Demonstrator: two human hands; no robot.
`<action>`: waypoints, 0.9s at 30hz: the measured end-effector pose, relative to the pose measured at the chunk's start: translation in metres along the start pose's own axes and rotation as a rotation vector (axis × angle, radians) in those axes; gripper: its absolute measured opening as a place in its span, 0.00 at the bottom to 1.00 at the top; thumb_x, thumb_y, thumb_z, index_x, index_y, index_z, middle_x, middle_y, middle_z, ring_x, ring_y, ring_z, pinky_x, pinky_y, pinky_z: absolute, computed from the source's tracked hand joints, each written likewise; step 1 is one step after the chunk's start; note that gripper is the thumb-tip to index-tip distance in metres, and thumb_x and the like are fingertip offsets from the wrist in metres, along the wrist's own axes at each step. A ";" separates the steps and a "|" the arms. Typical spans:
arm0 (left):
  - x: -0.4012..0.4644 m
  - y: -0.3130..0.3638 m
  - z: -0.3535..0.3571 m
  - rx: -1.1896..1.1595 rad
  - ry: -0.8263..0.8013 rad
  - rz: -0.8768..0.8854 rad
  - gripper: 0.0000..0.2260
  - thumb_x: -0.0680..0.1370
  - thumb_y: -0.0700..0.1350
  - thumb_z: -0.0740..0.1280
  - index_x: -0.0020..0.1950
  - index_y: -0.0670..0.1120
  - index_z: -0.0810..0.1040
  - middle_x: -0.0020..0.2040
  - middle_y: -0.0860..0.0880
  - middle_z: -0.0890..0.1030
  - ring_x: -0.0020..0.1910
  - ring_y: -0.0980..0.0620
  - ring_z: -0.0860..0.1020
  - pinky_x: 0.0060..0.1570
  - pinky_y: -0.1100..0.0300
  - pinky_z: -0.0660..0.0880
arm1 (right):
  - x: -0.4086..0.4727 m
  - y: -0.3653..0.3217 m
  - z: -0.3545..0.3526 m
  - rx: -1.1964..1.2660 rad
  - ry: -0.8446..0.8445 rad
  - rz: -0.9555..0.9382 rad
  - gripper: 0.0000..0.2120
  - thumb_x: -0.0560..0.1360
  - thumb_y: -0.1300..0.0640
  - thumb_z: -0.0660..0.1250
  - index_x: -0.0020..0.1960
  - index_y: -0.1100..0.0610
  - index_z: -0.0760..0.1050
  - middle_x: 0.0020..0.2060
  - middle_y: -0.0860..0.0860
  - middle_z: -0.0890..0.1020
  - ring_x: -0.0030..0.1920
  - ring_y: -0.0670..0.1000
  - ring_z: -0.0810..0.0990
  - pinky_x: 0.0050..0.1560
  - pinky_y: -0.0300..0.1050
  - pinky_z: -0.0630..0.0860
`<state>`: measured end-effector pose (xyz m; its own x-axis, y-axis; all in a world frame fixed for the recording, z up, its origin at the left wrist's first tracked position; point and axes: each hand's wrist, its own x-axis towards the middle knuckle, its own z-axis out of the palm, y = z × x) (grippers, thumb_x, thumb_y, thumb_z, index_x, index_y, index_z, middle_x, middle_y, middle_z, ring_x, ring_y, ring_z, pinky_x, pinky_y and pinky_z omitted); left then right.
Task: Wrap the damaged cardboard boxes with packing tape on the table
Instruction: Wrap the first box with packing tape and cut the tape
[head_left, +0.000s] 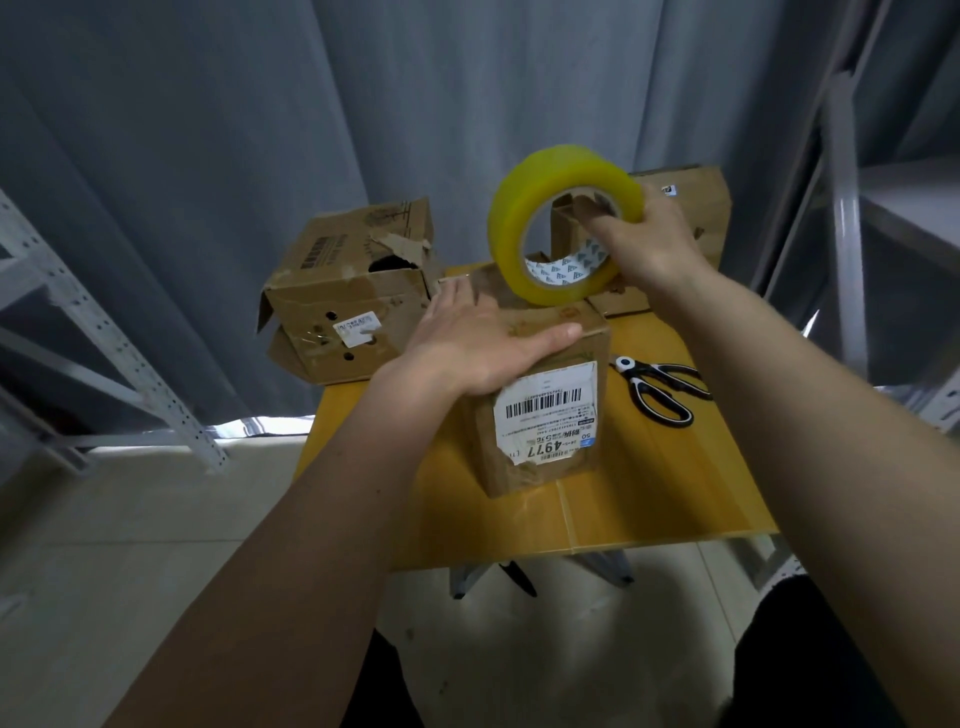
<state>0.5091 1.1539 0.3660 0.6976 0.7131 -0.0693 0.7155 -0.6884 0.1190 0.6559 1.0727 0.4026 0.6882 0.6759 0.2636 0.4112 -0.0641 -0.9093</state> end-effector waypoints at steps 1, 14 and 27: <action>0.000 0.000 0.000 0.002 0.003 0.001 0.58 0.61 0.83 0.43 0.80 0.45 0.50 0.81 0.44 0.48 0.79 0.44 0.45 0.76 0.47 0.46 | -0.001 0.002 0.002 0.083 0.018 0.059 0.08 0.75 0.47 0.69 0.46 0.51 0.78 0.49 0.56 0.82 0.49 0.57 0.82 0.49 0.56 0.81; 0.006 0.016 -0.006 0.185 -0.100 0.032 0.52 0.59 0.84 0.41 0.60 0.50 0.80 0.72 0.42 0.70 0.76 0.40 0.56 0.74 0.42 0.50 | 0.004 -0.005 0.016 0.016 0.010 -0.058 0.09 0.76 0.54 0.66 0.52 0.59 0.78 0.45 0.55 0.82 0.49 0.56 0.80 0.54 0.59 0.78; -0.005 0.009 -0.003 0.027 -0.007 -0.025 0.64 0.57 0.83 0.45 0.79 0.38 0.45 0.80 0.39 0.47 0.79 0.41 0.45 0.76 0.48 0.44 | 0.021 0.015 -0.012 0.114 0.218 -0.097 0.04 0.77 0.56 0.68 0.51 0.53 0.79 0.40 0.43 0.78 0.42 0.43 0.78 0.47 0.39 0.80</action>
<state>0.5120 1.1453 0.3707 0.6799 0.7291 -0.0784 0.7332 -0.6740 0.0908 0.6836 1.0772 0.3981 0.7663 0.5001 0.4033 0.4202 0.0846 -0.9035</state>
